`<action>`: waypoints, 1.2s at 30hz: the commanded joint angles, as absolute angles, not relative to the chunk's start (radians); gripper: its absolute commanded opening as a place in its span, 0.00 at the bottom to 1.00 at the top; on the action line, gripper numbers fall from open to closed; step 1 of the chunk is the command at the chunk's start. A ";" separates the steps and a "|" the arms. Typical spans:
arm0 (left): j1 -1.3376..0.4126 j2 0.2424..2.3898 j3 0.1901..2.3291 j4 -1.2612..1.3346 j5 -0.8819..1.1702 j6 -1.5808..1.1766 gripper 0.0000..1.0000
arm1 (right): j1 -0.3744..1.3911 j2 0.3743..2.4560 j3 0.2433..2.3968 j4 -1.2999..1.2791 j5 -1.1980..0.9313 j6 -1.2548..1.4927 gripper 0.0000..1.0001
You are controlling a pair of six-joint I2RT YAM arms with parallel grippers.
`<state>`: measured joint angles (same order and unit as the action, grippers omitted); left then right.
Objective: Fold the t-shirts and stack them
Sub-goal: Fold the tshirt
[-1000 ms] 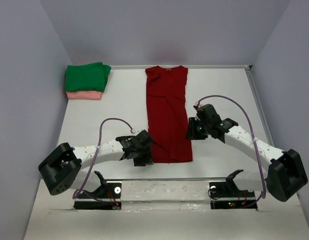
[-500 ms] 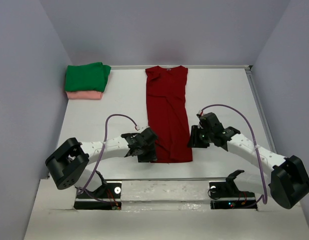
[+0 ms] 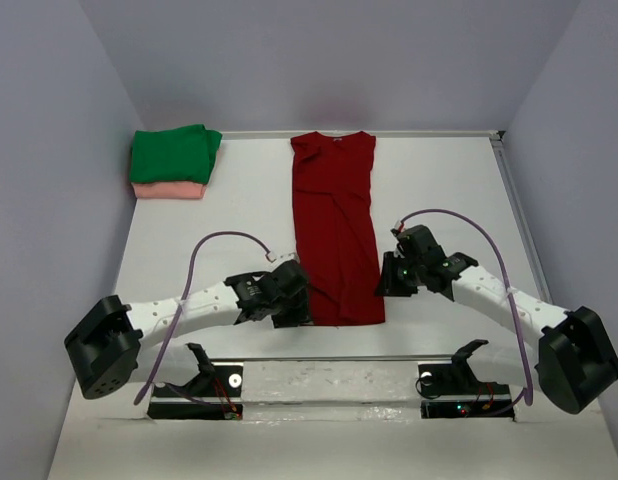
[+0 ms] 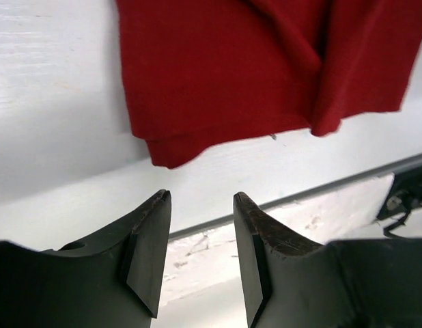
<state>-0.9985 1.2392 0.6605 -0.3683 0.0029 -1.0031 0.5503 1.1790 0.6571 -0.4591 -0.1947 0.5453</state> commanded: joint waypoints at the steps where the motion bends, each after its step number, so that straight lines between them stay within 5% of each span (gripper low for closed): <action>1: -1.029 1.152 0.644 -0.396 -0.040 -1.040 0.51 | 0.555 1.196 0.693 -0.391 -0.235 0.519 0.16; 2: -1.032 1.132 0.646 -0.397 -0.051 -1.042 0.51 | 0.555 1.207 0.704 -0.391 -0.239 0.514 0.06; 5: -1.032 1.123 0.652 -0.428 -0.097 -1.051 0.51 | 0.555 1.236 0.722 -0.396 -0.227 0.520 0.01; 6: -1.031 1.134 0.660 -0.436 -0.106 -1.046 0.51 | 0.555 1.242 0.724 -0.396 -0.227 0.525 0.05; 7: -1.031 1.158 0.667 -0.452 -0.121 -1.037 0.53 | 0.555 1.239 0.719 -0.397 -0.226 0.537 0.23; 12: -1.031 1.267 0.666 -0.476 -0.129 -1.035 0.57 | 0.564 1.198 0.692 -0.405 -0.213 0.571 0.45; 23: -0.996 1.410 0.679 -0.393 -0.153 -0.968 0.59 | 0.565 1.089 0.640 -0.466 -0.189 0.594 0.47; 36: -0.997 1.191 0.704 -0.460 -0.087 -0.982 0.59 | 0.565 1.107 0.661 -0.471 -0.184 0.583 0.47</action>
